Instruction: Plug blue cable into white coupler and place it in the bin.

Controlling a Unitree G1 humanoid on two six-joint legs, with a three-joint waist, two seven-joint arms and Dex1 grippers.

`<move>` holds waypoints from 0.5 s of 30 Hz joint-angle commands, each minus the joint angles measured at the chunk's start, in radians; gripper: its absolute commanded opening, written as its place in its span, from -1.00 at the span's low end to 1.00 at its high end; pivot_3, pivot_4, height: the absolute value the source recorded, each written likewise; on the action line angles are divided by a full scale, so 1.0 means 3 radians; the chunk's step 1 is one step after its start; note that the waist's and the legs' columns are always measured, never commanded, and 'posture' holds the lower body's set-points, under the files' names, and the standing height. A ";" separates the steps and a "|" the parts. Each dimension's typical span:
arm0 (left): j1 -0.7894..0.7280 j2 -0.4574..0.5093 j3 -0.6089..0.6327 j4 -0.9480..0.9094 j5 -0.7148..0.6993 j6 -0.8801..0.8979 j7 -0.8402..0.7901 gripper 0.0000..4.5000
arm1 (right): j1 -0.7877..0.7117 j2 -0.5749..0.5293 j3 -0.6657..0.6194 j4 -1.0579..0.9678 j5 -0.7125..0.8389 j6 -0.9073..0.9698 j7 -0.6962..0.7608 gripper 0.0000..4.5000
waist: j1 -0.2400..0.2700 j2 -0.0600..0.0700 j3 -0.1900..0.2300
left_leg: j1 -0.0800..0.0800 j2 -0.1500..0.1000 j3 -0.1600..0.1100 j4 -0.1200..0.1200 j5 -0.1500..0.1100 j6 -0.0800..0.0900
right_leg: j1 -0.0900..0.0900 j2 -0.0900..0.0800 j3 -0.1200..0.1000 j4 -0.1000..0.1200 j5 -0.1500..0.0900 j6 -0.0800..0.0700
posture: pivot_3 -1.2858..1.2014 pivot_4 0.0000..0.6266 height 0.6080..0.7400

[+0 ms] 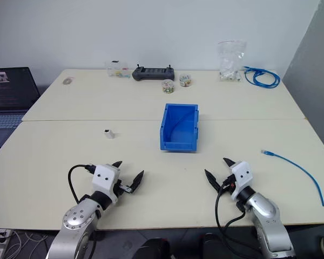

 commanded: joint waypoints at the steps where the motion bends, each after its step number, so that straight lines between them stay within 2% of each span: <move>1: -0.0008 0.0001 -0.0009 -0.0193 -0.0040 -0.0033 -0.0012 1.00 | -0.0051 -0.0034 -0.0037 -0.0050 0.0029 -0.0026 0.0034 0.99 | 0.0000 0.0000 0.0000 | 0.0000 0.0000 0.0000 0.0000 0.0000 0.0000 | 0.0000 0.0000 0.0000 0.0000 0.0000 0.0000 | 0.03 -0.52 1.00; 5: 0.0000 0.0011 -0.0028 -0.0216 -0.0020 0.0006 -0.0018 1.00 | -0.0046 -0.0048 -0.0043 -0.0039 0.0028 -0.0033 0.0039 0.99 | 0.0001 0.0000 0.0000 | 0.0000 0.0000 0.0000 0.0000 0.0000 0.0000 | 0.0000 0.0000 0.0000 0.0000 0.0000 0.0000 | 0.03 -0.52 1.00; 9: 0.0016 0.0048 -0.0042 -0.0209 -0.0024 -0.0220 -0.0112 1.00 | -0.0035 -0.0057 -0.0039 -0.0040 0.0027 -0.0036 0.0036 0.99 | 0.0001 0.0000 0.0000 | 0.0000 0.0000 0.0000 0.0000 0.0000 0.0000 | 0.0000 0.0000 0.0000 0.0000 0.0000 0.0000 | 0.03 -0.52 1.00; 15: 0.0112 0.0179 0.0004 -0.0319 -0.0561 -0.0164 -0.0662 1.00 | -0.0035 -0.0065 -0.0028 -0.0066 0.0035 -0.0021 0.0051 0.99 | 0.0000 0.0000 0.0000 | 0.0000 0.0001 0.0001 0.0000 0.0000 0.0000 | 0.0000 0.0000 0.0000 -0.0001 0.0000 0.0000 | 0.03 -0.52 1.00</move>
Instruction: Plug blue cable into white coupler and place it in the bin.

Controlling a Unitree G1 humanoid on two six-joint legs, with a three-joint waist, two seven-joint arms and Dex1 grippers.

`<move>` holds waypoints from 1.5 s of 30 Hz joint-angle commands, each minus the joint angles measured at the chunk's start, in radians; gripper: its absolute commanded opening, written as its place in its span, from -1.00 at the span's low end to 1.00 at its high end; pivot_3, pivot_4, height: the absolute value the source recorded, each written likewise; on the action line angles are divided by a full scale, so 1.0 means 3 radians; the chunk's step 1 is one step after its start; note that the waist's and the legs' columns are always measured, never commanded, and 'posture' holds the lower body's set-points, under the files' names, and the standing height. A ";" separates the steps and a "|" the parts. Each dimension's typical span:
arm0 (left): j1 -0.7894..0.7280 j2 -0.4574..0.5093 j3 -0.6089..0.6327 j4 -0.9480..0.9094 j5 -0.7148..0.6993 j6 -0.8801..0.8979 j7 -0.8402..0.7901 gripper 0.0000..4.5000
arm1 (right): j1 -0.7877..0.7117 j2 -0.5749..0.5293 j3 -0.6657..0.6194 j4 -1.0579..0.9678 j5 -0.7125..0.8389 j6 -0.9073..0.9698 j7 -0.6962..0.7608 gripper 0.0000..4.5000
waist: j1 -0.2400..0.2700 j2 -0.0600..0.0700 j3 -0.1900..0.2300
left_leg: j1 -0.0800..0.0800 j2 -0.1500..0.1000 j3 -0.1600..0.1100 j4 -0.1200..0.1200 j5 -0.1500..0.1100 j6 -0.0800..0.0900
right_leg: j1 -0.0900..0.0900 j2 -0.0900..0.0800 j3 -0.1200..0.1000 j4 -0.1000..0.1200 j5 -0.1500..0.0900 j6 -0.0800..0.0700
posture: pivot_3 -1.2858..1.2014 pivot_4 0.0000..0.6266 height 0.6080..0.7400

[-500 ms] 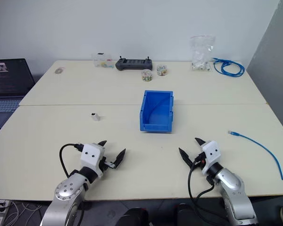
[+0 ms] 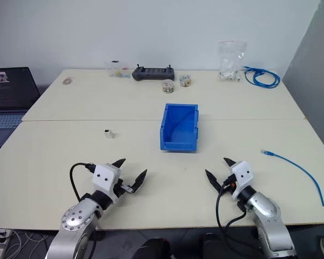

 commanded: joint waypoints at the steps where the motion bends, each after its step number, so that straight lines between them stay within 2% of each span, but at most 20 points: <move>1: 0.0019 0.0164 0.0007 -0.0221 -0.0377 0.0025 -0.0424 1.00 | -0.0029 -0.0023 -0.0023 -0.0088 0.0037 -0.0013 0.0041 0.99 | 0.0000 0.0000 0.0000 | 0.0000 0.0000 0.0000 0.0000 0.0000 0.0000 | 0.0000 0.0000 0.0000 0.0000 0.0000 0.0000 | 0.03 -0.52 1.00; 8: -0.0415 0.0420 -0.0257 -0.0165 -0.0323 0.0143 -0.0726 1.00 | 0.0117 -0.0263 -0.0246 -0.0549 0.0298 0.0439 0.0117 0.99 | 0.0019 0.0002 0.0002 | -0.0002 -0.0001 0.0000 0.0000 0.0000 0.0000 | 0.0000 0.0000 -0.0001 -0.0001 -0.0001 -0.0001 | 0.03 -0.52 1.00; 15: -0.1062 0.0449 -0.0659 -0.0159 -0.0320 0.0571 -0.0875 1.00 | 0.0064 -0.0966 -0.0906 -0.0746 0.0816 0.1178 0.0371 0.99 | 0.0055 0.0000 0.0005 | -0.0002 -0.0001 0.0004 0.0002 -0.0001 0.0001 | 0.0002 0.0001 0.0001 -0.0005 -0.0001 0.0000 | 0.03 -0.52 1.00; 18: -0.1352 0.0495 -0.0824 -0.0151 -0.0330 0.0826 -0.1014 1.00 | -0.0146 -0.1374 -0.1157 -0.0451 0.1000 0.1504 0.0601 0.99 | 0.0050 0.0000 0.0008 | -0.0002 0.0001 0.0006 0.0003 -0.0001 0.0002 | 0.0002 0.0003 0.0002 -0.0004 -0.0001 0.0001 | 0.03 -0.52 1.00; 21: -0.1661 0.0505 -0.0991 -0.0178 -0.0366 0.1233 -0.1088 1.00 | -0.0471 -0.1821 -0.1124 0.0204 0.0847 0.1499 0.0916 0.99 | 0.0049 -0.0002 0.0009 | -0.0001 -0.0002 0.0010 0.0003 -0.0001 0.0004 | 0.0004 0.0005 0.0004 -0.0004 0.0000 0.0001 | 0.03 -0.52 1.00; 24: -0.1962 0.0474 -0.1218 -0.0173 -0.0269 0.1473 -0.1106 1.00 | -0.0901 -0.2164 -0.0896 0.0924 0.0635 0.1340 0.1276 0.99 | 0.0047 -0.0003 0.0015 | -0.0001 -0.0001 0.0013 0.0004 -0.0002 0.0006 | 0.0004 0.0006 0.0004 -0.0005 0.0000 0.0001 | 0.03 -0.52 1.00; 28: -0.2286 0.0241 -0.1374 -0.0120 -0.0245 0.1593 -0.1033 1.00 | -0.1552 -0.2463 -0.0404 0.1964 0.0176 0.0948 0.1837 0.99 | 0.0044 -0.0004 0.0018 | 0.0002 -0.0004 0.0023 0.0005 -0.0001 0.0008 | 0.0007 0.0007 0.0011 -0.0004 0.0001 0.0002 | 0.03 -0.52 1.00; 35: -0.2511 0.0144 -0.1541 -0.0023 -0.0170 0.1566 -0.1081 1.00 | -0.2696 -0.2380 0.0346 0.3542 -0.0657 0.0323 0.2329 0.99 | -0.0015 -0.0007 0.0024 | 0.0008 -0.0005 0.0038 0.0005 -0.0001 0.0006 | 0.0007 0.0001 0.0029 -0.0006 0.0004 -0.0002 | 0.03 -0.52 1.00; 40: -0.2584 0.0095 -0.1561 0.0077 -0.0154 0.1552 -0.1093 1.00 | -0.3110 -0.2139 0.0490 0.4227 -0.0933 0.0107 0.2251 0.99 | -0.0026 -0.0008 0.0024 | 0.0010 -0.0004 0.0040 0.0006 0.0000 0.0005 | 0.0008 0.0001 0.0033 -0.0004 0.0006 -0.0003 | 0.03 -0.52 1.00; 41: -0.2591 0.0086 -0.1563 0.0088 -0.0150 0.1552 -0.1095 1.00 | -0.3163 -0.2093 0.0491 0.4327 -0.0960 0.0088 0.2231 0.83 | -0.0027 -0.0008 0.0024 | 0.0010 -0.0005 0.0041 0.0006 0.0000 0.0004 | 0.0008 0.0001 0.0034 -0.0004 0.0007 -0.0003 | 0.03 -0.52 1.00; 42: -0.2595 0.0084 -0.1560 0.0096 -0.0150 0.1552 -0.1100 1.00 | -0.3205 -0.2056 0.0495 0.4408 -0.0995 0.0065 0.2214 0.79 | -0.0025 -0.0007 0.0024 | 0.0010 -0.0005 0.0041 0.0006 0.0000 0.0004 | 0.0008 0.0001 0.0035 -0.0003 0.0007 -0.0004 | 0.03 -0.52 1.00; 45: -0.2602 0.0084 -0.1557 0.0107 -0.0146 0.1549 -0.1114 1.00 | -0.3280 -0.1980 0.0503 0.4584 -0.1073 0.0048 0.2188 0.45 | -0.0023 -0.0007 0.0024 | 0.0011 -0.0005 0.0042 0.0006 0.0002 0.0002 | 0.0008 0.0000 0.0036 -0.0003 0.0007 -0.0004 | 0.03 -0.52 1.00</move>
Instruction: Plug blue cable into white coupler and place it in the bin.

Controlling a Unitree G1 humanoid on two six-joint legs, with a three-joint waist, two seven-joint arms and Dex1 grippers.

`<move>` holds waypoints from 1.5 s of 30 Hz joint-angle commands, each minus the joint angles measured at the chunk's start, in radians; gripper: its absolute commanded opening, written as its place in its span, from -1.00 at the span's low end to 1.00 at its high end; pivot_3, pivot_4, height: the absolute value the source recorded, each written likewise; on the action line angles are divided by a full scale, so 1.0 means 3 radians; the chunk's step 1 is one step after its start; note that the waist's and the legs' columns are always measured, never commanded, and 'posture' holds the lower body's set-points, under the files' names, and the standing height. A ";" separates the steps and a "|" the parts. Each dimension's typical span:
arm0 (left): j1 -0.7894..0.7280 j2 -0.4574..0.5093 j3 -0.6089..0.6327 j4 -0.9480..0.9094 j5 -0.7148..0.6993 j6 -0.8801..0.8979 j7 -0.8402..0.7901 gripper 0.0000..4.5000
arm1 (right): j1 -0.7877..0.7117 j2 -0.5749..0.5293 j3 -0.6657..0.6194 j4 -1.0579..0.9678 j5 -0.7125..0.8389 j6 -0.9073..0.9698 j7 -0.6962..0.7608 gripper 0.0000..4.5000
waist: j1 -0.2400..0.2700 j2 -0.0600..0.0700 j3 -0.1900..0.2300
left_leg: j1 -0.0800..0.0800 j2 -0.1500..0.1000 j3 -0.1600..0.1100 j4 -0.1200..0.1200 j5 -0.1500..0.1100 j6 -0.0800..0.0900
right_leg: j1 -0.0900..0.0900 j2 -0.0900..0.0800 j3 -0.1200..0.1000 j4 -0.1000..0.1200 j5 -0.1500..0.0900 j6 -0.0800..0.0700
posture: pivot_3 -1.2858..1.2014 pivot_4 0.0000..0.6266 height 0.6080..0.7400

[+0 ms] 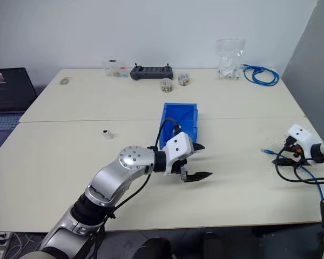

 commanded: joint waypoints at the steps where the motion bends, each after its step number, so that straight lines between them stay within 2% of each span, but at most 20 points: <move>1: -0.0054 -0.0010 0.0015 -0.0055 0.0023 -0.0052 -0.0015 1.00 | -0.0130 0.0023 -0.0016 0.0199 -0.0126 -0.0070 -0.0026 0.31 | 0.0002 0.0000 0.0000 | 0.0000 -0.0001 0.0000 0.0001 0.0000 -0.0001 | 0.0000 -0.0001 0.0000 0.0000 0.0000 0.0000 | 0.03 -0.52 1.00; 9: -0.0039 0.0035 0.0038 -0.0025 0.0064 -0.0090 -0.0027 1.00 | -0.0224 0.0037 -0.0106 0.0235 -0.0086 -0.0043 0.0233 -0.54 | 0.0001 0.0000 0.0000 | 0.0007 -0.0001 0.0002 0.0001 -0.0001 0.0002 | 0.0007 -0.0001 0.0002 0.0000 0.0002 0.0002 | 0.03 -0.52 1.00; 10: -0.0031 0.0046 0.0039 -0.0022 0.0068 -0.0094 -0.0030 1.00 | -0.0234 0.0037 -0.0121 0.0191 -0.0063 -0.0077 0.0293 -0.71 | 0.0001 0.0000 0.0000 | 0.0007 -0.0001 0.0002 0.0001 -0.0001 0.0002 | 0.0007 -0.0001 0.0002 0.0000 0.0002 0.0002 | 0.03 -0.52 1.00; 13: 0.0020 0.0119 0.0038 -0.0006 0.0088 -0.0133 -0.0065 1.00 | -0.0176 0.0005 -0.0090 -0.0145 -0.0020 -0.0224 0.0634 -0.99 | -0.0007 0.0001 0.0000 | 0.0007 -0.0001 0.0002 0.0001 -0.0001 0.0001 | 0.0007 -0.0001 0.0002 0.0000 0.0002 0.0002 | 0.03 -0.52 1.00; 17: 0.0129 0.0226 0.0067 0.0026 0.0108 -0.0205 -0.0092 1.00 | 0.0154 -0.0055 -0.0058 -0.0958 0.0073 -0.0336 0.1007 -0.99 | -0.0008 0.0002 0.0000 | 0.0009 0.0000 0.0001 0.0000 -0.0002 0.0002 | 0.0006 0.0000 0.0001 0.0002 0.0001 0.0004 | 0.03 -0.52 1.00; 21: 0.0401 0.0443 0.0262 -0.0120 0.0018 -0.0176 -0.0134 1.00 | 0.0668 0.0009 -0.0018 -0.2363 0.0309 -0.0144 0.1130 -0.99 | -0.0004 0.0002 0.0000 | 0.0007 0.0001 -0.0007 0.0001 -0.0002 0.0001 | 0.0006 -0.0002 -0.0002 0.0004 0.0000 0.0005 | 0.03 -0.52 1.00; 24: 0.0763 0.0831 0.0466 -0.0321 -0.0071 -0.0169 -0.0307 1.00 | 0.0876 0.0242 0.0115 -0.3233 0.0464 0.0211 0.1035 -0.99 | -0.0025 0.0004 0.0001 | 0.0009 0.0003 -0.0008 -0.0001 -0.0003 -0.0001 | 0.0001 0.0000 0.0001 0.0009 -0.0001 0.0006 | 0.03 -0.52 1.00; 27: 0.1158 0.1184 0.0763 -0.0439 -0.0130 -0.0219 -0.0383 1.00 | 0.0894 0.0632 0.0330 -0.3663 0.0515 0.0501 0.0866 -0.99 | -0.0027 0.0004 0.0003 | 0.0006 0.0007 -0.0018 -0.0002 -0.0004 -0.0001 | -0.0009 0.0005 -0.0002 0.0014 -0.0001 0.0007 | 0.03 -0.52 1.00; 33: 0.1787 0.1650 0.1363 -0.0460 -0.0144 -0.0390 -0.0422 1.00 | 0.0587 0.1557 0.0953 -0.3478 0.0191 0.0668 0.0448 -0.99 | 0.0010 0.0002 0.0005 | -0.0001 0.0008 -0.0023 -0.0001 -0.0005 0.0000 | -0.0014 0.0006 -0.0006 0.0010 0.0002 -0.0002 | 0.03 -0.52 1.00; 36: 0.1979 0.1784 0.1505 -0.0394 -0.0081 -0.0539 -0.0434 1.00 | 0.0435 0.1826 0.1155 -0.3210 0.0051 0.0561 0.0366 -0.99 | 0.0036 0.0002 0.0005 | -0.0021 0.0003 -0.0024 0.0000 -0.0003 -0.0002 | -0.0039 0.0002 -0.0006 0.0013 0.0003 -0.0004 | 0.03 -0.52 1.00; 40: 0.2226 0.1926 0.1614 -0.0277 0.0009 -0.0782 -0.0492 1.00 | 0.0129 0.2190 0.1333 -0.2533 -0.0127 0.0384 0.0226 -0.99 | 0.0032 0.0002 0.0005 | -0.0022 -0.0002 -0.0020 -0.0001 -0.0003 -0.0003 | -0.0041 -0.0002 -0.0003 0.0013 0.0006 -0.0007 | 0.03 -0.52 1.00; 45: 0.2219 0.1883 0.1573 -0.0146 0.0064 -0.0959 -0.0467 1.00 | -0.0037 0.2333 0.1299 -0.2152 -0.0164 0.0268 0.0185 -0.53 | 0.0022 0.0002 0.0004 | -0.0019 0.0000 -0.0023 -0.0004 -0.0004 0.0000 | -0.0042 0.0001 -0.0006 0.0016 0.0008 -0.0011 | 0.03 -0.52 1.00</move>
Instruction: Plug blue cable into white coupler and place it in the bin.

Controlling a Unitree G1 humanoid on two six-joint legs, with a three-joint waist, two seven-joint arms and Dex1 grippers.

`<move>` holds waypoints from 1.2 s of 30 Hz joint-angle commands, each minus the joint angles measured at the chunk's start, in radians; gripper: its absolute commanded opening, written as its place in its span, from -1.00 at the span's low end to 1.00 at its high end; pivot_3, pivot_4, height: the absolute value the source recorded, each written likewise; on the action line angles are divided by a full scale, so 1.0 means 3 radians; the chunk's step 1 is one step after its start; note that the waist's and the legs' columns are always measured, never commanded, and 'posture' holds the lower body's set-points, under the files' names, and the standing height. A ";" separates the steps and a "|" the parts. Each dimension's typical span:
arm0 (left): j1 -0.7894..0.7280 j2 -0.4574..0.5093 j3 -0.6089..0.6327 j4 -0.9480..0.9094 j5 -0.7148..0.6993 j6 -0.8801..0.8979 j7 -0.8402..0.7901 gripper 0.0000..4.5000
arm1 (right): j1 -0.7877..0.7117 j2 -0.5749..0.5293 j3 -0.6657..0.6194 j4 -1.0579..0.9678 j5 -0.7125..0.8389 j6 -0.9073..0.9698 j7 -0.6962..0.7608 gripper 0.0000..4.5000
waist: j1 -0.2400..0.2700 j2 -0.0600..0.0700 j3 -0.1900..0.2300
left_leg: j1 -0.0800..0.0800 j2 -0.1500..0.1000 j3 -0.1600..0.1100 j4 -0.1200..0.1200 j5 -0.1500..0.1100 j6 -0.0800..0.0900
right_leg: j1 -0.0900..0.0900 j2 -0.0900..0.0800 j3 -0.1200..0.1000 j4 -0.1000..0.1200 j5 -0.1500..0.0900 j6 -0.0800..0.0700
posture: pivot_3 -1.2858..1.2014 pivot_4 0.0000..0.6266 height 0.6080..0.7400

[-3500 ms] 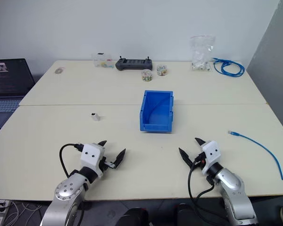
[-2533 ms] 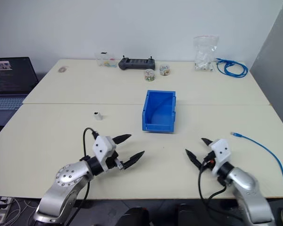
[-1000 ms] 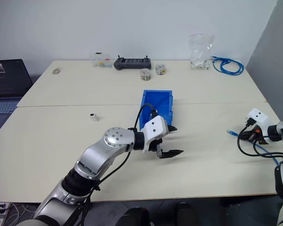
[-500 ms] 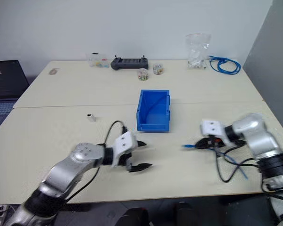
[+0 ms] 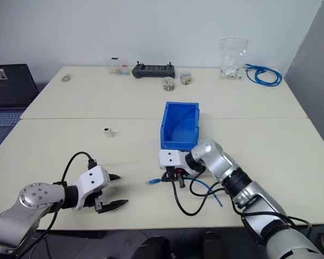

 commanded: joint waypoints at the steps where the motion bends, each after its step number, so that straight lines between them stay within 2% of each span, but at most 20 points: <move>1: -0.0033 -0.0027 0.0018 0.0076 0.0047 -0.0145 0.0003 1.00 | -0.0086 0.0054 -0.0050 0.0156 -0.0025 -0.0065 -0.0038 -0.41 | -0.0008 0.0000 0.0000 | 0.0001 0.0000 0.0000 0.0000 0.0000 0.0000 | 0.0000 0.0000 0.0000 0.0001 0.0000 0.0000 | 0.03 -0.52 1.00; 7: -0.0261 -0.0221 -0.0108 0.0186 0.0041 -0.0240 0.0038 1.00 | 0.0024 -0.0024 -0.0278 -0.0193 0.0260 0.0308 0.0077 0.19 | -0.0008 0.0002 0.0001 | 0.0001 -0.0001 0.0000 -0.0001 0.0000 0.0001 | 0.0000 0.0001 0.0000 0.0003 0.0000 0.0000 | 0.03 -0.52 1.00; 11: -0.0380 -0.0422 -0.0197 0.0183 -0.0008 -0.0234 0.0060 1.00 | 0.0364 -0.0282 -0.0580 -0.1061 0.0676 0.0960 0.0163 0.60 | -0.0002 0.0000 0.0000 | -0.0003 -0.0002 -0.0004 0.0001 0.0000 0.0001 | 0.0000 -0.0001 -0.0003 0.0002 0.0001 0.0000 | 0.03 -0.52 1.00; 14: -0.0384 -0.0492 -0.0321 0.0193 0.0077 -0.0287 0.0044 1.00 | 0.0742 -0.0522 -0.0864 -0.1857 0.1022 0.1545 0.0068 0.60 | -0.0010 0.0000 0.0000 | -0.0007 -0.0002 -0.0004 0.0002 -0.0001 0.0000 | -0.0001 -0.0003 -0.0002 0.0001 0.0001 0.0000 | 0.03 -0.52 1.00; 19: -0.0470 -0.0583 -0.0491 0.0276 0.0187 -0.0305 0.0070 1.00 | 0.1318 -0.0831 -0.1210 -0.2735 0.1374 0.2164 -0.0224 0.60 | -0.0019 0.0001 0.0000 | -0.0006 0.0001 -0.0005 -0.0001 -0.0002 0.0002 | -0.0002 -0.0001 -0.0004 0.0002 0.0000 0.0001 | 0.03 -0.52 1.00; 27: -0.0718 -0.0615 -0.0781 0.0555 0.0414 -0.0259 0.0008 1.00 | 0.1838 -0.1144 -0.1447 -0.3341 0.1706 0.2517 -0.0575 0.60 | -0.0005 0.0001 -0.0002 | -0.0004 0.0000 -0.0004 0.0002 -0.0001 0.0003 | 0.0004 -0.0001 -0.0006 0.0001 -0.0009 0.0016 | 0.03 -0.52 1.00; 31: -0.0857 -0.0616 -0.0892 0.0677 0.0489 -0.0172 -0.0012 0.68 | 0.1955 -0.1216 -0.1514 -0.3508 0.1852 0.2539 -0.0691 0.61 | 0.0004 0.0001 -0.0007 | -0.0003 -0.0002 -0.0004 0.0002 -0.0001 0.0003 | 0.0006 -0.0002 -0.0005 0.0000 -0.0009 0.0017 | 0.03 -0.52 1.00; 32: -0.0889 -0.0612 -0.0920 0.0699 0.0502 -0.0145 -0.0024 0.52 | 0.1990 -0.1248 -0.1535 -0.3556 0.1893 0.2516 -0.0698 0.61 | 0.0008 0.0001 -0.0008 | -0.0003 -0.0002 -0.0004 0.0003 -0.0001 0.0003 | 0.0007 -0.0003 -0.0005 -0.0001 -0.0009 0.0017 | 0.03 -0.52 1.00; 34: -0.0931 -0.0593 -0.0965 0.0716 0.0516 -0.0093 -0.0045 0.37 | 0.2038 -0.1313 -0.1560 -0.3618 0.1949 0.2452 -0.0706 0.61 | 0.0012 0.0001 -0.0009 | -0.0003 -0.0002 -0.0004 0.0003 -0.0001 0.0003 | 0.0008 -0.0003 -0.0006 -0.0001 -0.0009 0.0017 | 0.03 -0.52 1.00; 35: -0.0942 -0.0584 -0.0980 0.0716 0.0518 -0.0071 -0.0050 0.24 | 0.2050 -0.1332 -0.1572 -0.3631 0.1973 0.2438 -0.0714 0.61 | 0.0013 0.0001 -0.0010 | -0.0002 -0.0002 -0.0003 0.0003 -0.0001 0.0003 | 0.0008 -0.0003 -0.0005 -0.0002 -0.0009 0.0018 | 0.03 -0.52 1.00; 36: -0.0954 -0.0569 -0.0995 0.0716 0.0525 -0.0038 -0.0053 0.19 | 0.2058 -0.1349 -0.1599 -0.3637 0.2010 0.2436 -0.0732 0.61 | 0.0012 0.0002 -0.0012 | -0.0002 -0.0002 -0.0004 0.0003 -0.0001 0.0003 | 0.0008 -0.0003 -0.0005 -0.0002 -0.0009 0.0018 | 0.03 -0.52 1.00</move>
